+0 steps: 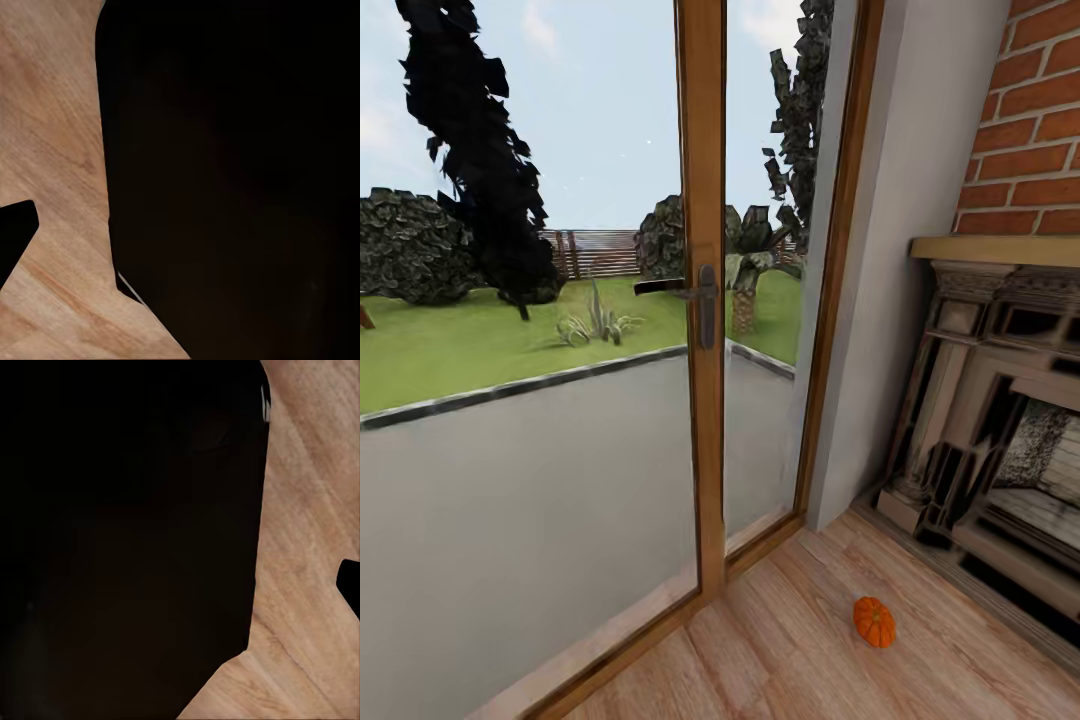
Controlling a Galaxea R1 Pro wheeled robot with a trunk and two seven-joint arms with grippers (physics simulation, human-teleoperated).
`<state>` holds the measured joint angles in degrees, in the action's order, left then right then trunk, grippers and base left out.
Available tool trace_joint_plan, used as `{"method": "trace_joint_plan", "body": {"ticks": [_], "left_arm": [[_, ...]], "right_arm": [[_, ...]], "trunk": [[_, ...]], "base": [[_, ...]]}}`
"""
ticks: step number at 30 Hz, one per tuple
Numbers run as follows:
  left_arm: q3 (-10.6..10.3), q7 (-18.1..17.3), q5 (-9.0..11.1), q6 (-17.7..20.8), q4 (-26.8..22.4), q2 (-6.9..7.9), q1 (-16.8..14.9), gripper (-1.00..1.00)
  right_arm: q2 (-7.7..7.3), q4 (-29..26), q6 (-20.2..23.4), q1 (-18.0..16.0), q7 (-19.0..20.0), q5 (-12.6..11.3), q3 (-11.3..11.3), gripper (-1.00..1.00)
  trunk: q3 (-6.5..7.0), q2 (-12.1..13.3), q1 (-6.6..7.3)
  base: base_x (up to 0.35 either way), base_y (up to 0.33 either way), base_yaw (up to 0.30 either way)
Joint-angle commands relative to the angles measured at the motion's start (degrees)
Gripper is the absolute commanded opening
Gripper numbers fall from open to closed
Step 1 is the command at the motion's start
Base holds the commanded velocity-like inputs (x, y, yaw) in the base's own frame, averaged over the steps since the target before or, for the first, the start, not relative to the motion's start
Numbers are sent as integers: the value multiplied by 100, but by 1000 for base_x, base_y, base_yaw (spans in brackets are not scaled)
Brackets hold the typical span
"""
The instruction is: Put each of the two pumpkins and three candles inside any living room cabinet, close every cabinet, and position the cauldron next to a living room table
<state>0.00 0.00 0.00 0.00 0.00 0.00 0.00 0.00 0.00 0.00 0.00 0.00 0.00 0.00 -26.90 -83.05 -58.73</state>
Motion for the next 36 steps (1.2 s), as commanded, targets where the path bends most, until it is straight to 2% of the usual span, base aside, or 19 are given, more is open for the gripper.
{"method": "trace_joint_plan", "body": {"ticks": [1, 5, 7, 12, 17, 18, 21, 23, 25, 27, 28, 31, 32, 33, 35, 36], "left_arm": [[0, 0, 0, 0, 0, 0, 0, 100], [-10, -46, -32, -16, -88, -130, 53, 100], [-9, -49, -34, -16, -107, -186, 53, 100], [-8, -28, -10, -12, -157, -117, 53, 100], [16, -44, 6, -10, -181, -26, 53, 100], [13, -13, 2, -20, -546, 46, 53, 100], [16, -1, 7, -20, -878, 51, 53, 100], [17, 6, 8, -18, -1270, 56, 52, 100], [18, 7, 9, -18, -1547, 69, 48, 100], [20, 2, 25, -21, -1924, 112, 46, 100], [31, -4, 147, -32, -2274, 142, 38, 100], [44, 3, 384, -64, -2717, 160, 31, 100], [54, 5, 548, -73, -2936, 169, 29, 100], [102, 7, 963, -82, -3254, 199, 22, 100], [132, 8, 1353, -88, -3342, 212, 20, 100], [147, 9, 1520, -107, -3201, 221, 19, 100]], "right_arm": [[0, 0, 0, 0, 0, 0, 0, 100], [130, 26, -26, -18, 18, 7, 0, 100], [189, 13, -30, -18, 18, 8, 0, 100], [252, -77, -68, -18, 18, -12, -17, 100], [221, -145, -228, -18, 9, -10, -35, 100], [192, -615, -1702, -18, 5, -9, -31, 100], [207, -954, -2044, -18, -244, -16, -35, 100], [228, -1409, -2131, -18, -733, -68, -41, 100], [245, -1704, -2150, -23, -903, -157, -42, 100], [341, -2024, -2162, -92, -1019, -337, -43, 100], [423, -2168, -2167, -277, -1076, -502, -43, 100], [466, -2212, -2169, -489, -1100, -617, -44, 100], [478, -2224, -2170, -558, -1106, -664, -44, 100], [482, -2241, -2182, -633, -1109, -752, -44, 100], [472, -2237, -2324, -664, -1098, -814, -40, 100], [480, -2190, -2554, -675, -1086, -825, -22, 100]], "trunk": [[-3, -3, 0], [-3, -3, 0], [33, 77, 44], [123, 278, 154], [212, 478, 264], [230, 519, 286], [284, 639, 352], [320, 719, 396], [356, 799, 439], [392, 880, 483], [410, 920, 505], [464, 1040, 571], [482, 1080, 593], [500, 1120, 615], [535, 1200, 659], [553, 1240, 681]], "base": [[0, 0, 0], [0, 0, 0], [0, 0, 0], [0, 0, 0], [0, 0, 0], [0, 0, 0], [0, 0, 0], [0, 0, 0], [0, 0, 0], [0, 0, 0], [0, 0, 0], [0, 0, 0], [0, 0, 0], [0, 0, 0], [0, 0, 0], [0, 0, 0]]}}
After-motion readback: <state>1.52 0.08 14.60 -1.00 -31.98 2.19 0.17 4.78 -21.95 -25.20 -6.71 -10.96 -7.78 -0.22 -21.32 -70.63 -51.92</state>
